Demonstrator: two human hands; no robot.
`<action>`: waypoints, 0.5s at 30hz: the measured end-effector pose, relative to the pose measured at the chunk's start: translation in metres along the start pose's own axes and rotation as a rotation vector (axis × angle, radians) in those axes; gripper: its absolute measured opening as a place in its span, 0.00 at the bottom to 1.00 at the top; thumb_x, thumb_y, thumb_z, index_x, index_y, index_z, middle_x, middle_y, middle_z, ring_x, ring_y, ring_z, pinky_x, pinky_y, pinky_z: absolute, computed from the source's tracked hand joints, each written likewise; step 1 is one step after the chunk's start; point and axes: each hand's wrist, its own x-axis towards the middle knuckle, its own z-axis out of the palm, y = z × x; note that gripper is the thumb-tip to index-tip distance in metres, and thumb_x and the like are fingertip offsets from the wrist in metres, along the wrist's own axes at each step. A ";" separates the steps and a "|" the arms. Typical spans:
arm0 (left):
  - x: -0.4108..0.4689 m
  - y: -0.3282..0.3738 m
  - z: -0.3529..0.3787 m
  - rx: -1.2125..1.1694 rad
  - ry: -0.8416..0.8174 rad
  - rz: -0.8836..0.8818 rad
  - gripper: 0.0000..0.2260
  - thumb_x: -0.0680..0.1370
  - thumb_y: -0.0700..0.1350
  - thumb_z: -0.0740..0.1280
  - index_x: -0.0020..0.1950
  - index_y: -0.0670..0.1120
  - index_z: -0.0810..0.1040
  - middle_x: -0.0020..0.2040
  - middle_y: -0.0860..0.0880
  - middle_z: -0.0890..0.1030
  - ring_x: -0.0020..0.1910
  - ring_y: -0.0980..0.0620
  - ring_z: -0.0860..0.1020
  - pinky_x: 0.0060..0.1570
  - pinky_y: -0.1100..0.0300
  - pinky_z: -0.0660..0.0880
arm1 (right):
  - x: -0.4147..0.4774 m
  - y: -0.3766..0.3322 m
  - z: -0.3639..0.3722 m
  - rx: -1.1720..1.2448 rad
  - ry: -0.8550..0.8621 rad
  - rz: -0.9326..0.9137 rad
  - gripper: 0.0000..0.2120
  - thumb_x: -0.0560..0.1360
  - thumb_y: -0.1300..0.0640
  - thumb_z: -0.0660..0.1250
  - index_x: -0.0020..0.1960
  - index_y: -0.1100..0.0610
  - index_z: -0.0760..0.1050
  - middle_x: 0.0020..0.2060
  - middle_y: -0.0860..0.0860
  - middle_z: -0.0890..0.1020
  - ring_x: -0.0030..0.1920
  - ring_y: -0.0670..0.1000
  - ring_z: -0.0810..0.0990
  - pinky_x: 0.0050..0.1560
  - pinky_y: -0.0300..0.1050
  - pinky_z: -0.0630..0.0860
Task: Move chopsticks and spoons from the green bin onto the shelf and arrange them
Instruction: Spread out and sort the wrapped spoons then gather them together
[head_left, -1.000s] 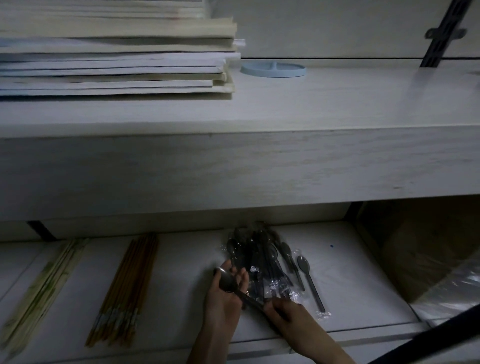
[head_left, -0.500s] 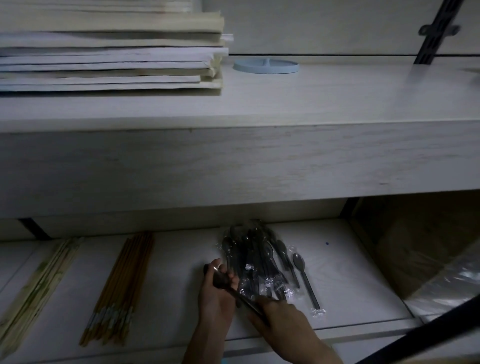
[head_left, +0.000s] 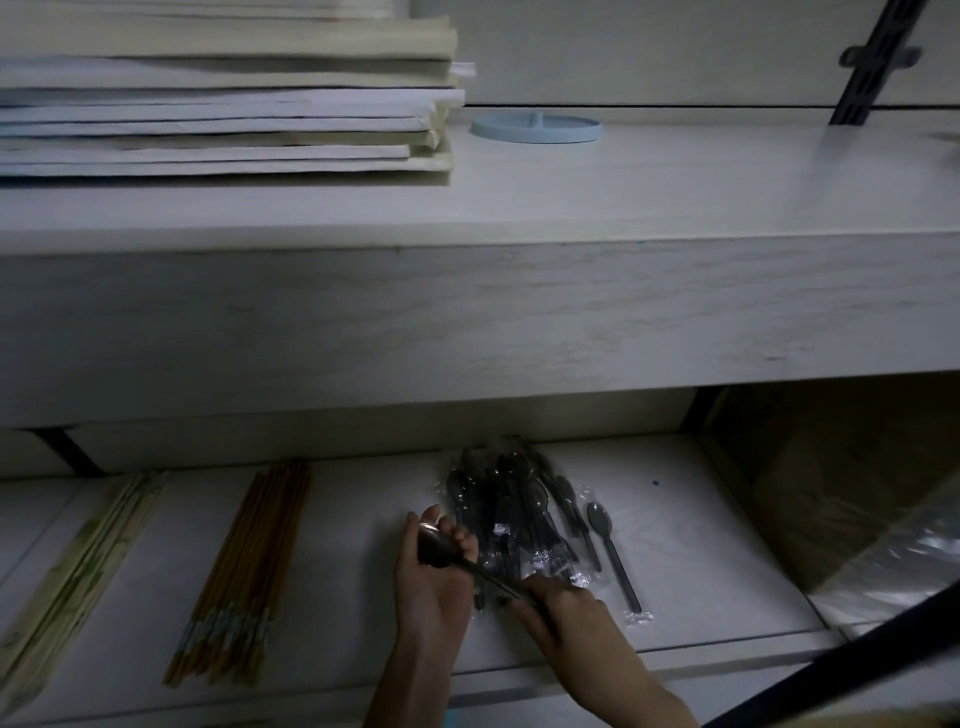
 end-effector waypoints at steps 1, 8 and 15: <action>-0.001 0.001 0.000 -0.001 -0.010 0.001 0.12 0.80 0.48 0.57 0.44 0.42 0.72 0.36 0.47 0.68 0.34 0.52 0.65 0.38 0.61 0.65 | 0.000 -0.001 -0.001 0.019 -0.007 -0.003 0.12 0.79 0.48 0.57 0.54 0.54 0.74 0.44 0.49 0.79 0.50 0.53 0.77 0.44 0.41 0.65; -0.002 0.000 -0.003 0.061 -0.016 0.056 0.14 0.81 0.52 0.54 0.46 0.44 0.72 0.36 0.48 0.68 0.34 0.53 0.65 0.40 0.61 0.65 | 0.006 -0.001 -0.010 0.044 -0.028 0.038 0.11 0.79 0.48 0.57 0.45 0.51 0.75 0.31 0.46 0.77 0.33 0.44 0.76 0.43 0.42 0.73; -0.003 -0.002 -0.002 0.133 0.012 0.132 0.16 0.81 0.54 0.52 0.43 0.44 0.71 0.36 0.48 0.68 0.34 0.52 0.65 0.40 0.61 0.65 | 0.004 -0.004 -0.010 -0.130 0.080 -0.028 0.15 0.79 0.44 0.54 0.50 0.50 0.75 0.43 0.51 0.82 0.47 0.53 0.80 0.47 0.46 0.74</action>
